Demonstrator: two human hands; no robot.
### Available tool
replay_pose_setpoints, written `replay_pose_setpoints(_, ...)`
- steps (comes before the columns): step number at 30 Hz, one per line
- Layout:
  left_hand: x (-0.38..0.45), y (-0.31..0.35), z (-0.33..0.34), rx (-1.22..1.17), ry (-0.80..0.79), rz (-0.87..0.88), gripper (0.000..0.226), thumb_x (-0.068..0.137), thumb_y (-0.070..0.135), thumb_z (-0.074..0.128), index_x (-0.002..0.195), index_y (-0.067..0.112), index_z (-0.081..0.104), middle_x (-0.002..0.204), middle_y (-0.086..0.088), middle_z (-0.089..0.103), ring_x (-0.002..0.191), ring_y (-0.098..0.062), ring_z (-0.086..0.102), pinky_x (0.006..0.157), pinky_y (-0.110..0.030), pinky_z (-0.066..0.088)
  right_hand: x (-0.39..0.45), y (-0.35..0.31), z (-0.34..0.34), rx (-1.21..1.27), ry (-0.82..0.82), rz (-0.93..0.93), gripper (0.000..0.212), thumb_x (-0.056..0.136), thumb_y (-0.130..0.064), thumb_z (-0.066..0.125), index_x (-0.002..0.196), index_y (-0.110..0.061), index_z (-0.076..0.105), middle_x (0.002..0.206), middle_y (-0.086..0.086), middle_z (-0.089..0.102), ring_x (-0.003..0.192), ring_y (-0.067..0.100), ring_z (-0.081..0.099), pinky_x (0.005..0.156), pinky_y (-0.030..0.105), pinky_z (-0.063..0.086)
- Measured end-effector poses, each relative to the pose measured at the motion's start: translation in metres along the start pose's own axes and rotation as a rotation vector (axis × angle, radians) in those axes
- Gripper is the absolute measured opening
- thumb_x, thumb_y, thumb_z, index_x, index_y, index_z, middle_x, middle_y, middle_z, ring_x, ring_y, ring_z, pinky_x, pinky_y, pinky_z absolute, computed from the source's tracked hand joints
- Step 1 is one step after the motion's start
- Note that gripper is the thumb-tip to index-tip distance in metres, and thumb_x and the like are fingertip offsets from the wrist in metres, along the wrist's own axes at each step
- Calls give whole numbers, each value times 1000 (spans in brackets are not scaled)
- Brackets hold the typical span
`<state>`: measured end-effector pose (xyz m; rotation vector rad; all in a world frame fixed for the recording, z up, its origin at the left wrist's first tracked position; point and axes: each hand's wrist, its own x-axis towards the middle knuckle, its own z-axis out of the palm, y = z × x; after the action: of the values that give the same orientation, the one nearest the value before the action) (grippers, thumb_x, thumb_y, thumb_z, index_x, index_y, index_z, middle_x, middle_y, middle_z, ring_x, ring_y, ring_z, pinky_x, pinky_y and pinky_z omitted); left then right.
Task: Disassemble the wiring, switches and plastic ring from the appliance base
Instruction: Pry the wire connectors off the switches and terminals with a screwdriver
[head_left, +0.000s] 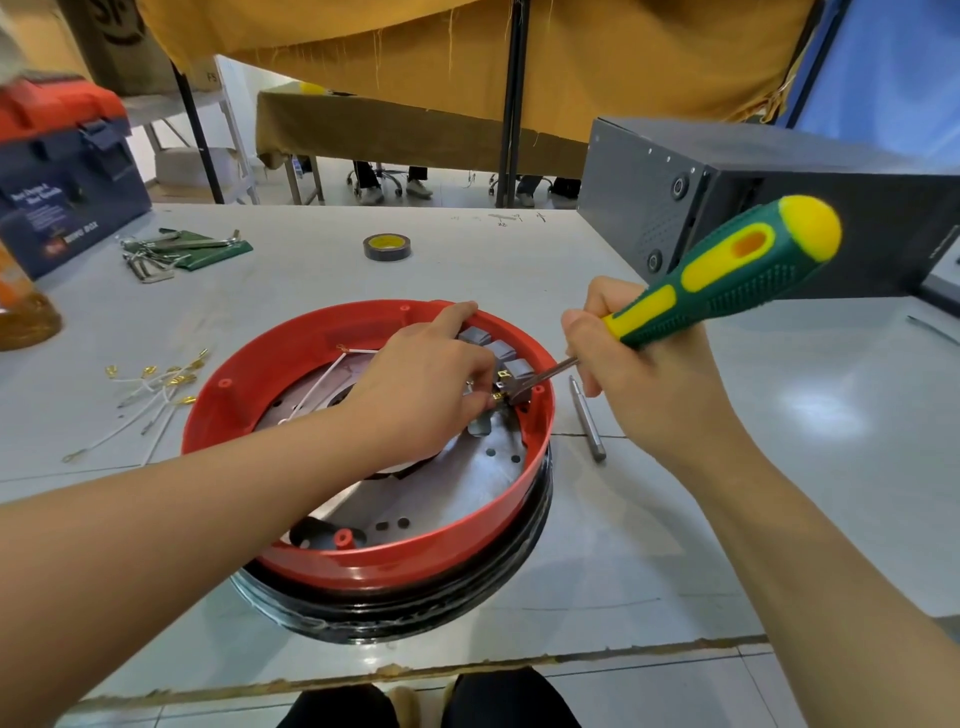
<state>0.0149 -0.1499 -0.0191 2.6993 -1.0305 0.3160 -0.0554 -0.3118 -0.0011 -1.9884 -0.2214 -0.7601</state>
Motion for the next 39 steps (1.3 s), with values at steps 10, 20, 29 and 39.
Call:
replay_pose_setpoints(10,0,-1,-1,24,-15,7,9,90,30,58,86,25,64,155,-6,25,114,-30,52,71,-24,18,-8,0,2,-67,52,-87,36,85,-17,52,60,6,40,52,20,41,53,20,41,51,22,34)
replay_pose_setpoints(20,1,1,-3,-21,-8,-8,12,89,29,60,77,28,59,155,-4,24,117,-29,52,74,-25,22,-18,0,7,-102,10,-189,33,87,-13,53,61,-10,34,51,-7,28,51,3,33,49,9,26)
replay_pose_setpoints(29,0,1,-2,-18,-4,-4,10,89,28,59,81,25,64,155,-5,24,122,-29,49,74,-25,22,-31,4,18,-40,139,-109,37,88,-19,51,60,-10,29,51,-10,28,48,3,32,47,9,25)
replay_pose_setpoints(39,0,0,-3,-20,0,4,9,90,28,59,82,26,63,155,-4,24,121,-29,50,72,-24,20,-36,5,23,7,213,-36,34,86,-22,50,61,-21,28,52,-9,37,47,0,35,46,7,28)
